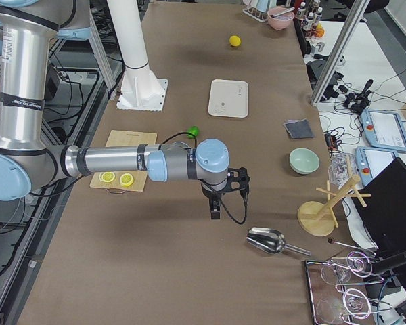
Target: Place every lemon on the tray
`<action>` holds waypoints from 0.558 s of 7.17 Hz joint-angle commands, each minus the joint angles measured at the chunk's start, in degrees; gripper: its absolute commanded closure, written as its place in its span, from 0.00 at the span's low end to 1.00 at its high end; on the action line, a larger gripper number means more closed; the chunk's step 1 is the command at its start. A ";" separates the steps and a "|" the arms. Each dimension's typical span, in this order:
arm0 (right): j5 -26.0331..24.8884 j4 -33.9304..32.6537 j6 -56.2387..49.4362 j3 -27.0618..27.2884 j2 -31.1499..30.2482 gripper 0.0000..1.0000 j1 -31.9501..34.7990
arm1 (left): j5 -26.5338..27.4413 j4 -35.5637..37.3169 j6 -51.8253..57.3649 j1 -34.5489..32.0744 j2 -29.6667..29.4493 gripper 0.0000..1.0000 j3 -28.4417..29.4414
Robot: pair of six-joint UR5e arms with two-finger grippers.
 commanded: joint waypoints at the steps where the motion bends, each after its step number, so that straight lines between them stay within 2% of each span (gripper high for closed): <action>1: 1.03 0.16 0.88 1.08 0.82 0.00 -1.81 | 0.10 -10.50 -0.14 6.98 -0.40 0.02 0.14; 2: 1.65 0.16 0.98 3.43 1.00 0.00 -3.73 | 0.01 -16.14 -0.14 9.37 -0.23 0.02 1.27; 4: 1.31 0.59 1.15 1.37 6.16 0.00 -12.14 | 0.18 -17.95 0.73 10.88 -3.37 0.02 2.95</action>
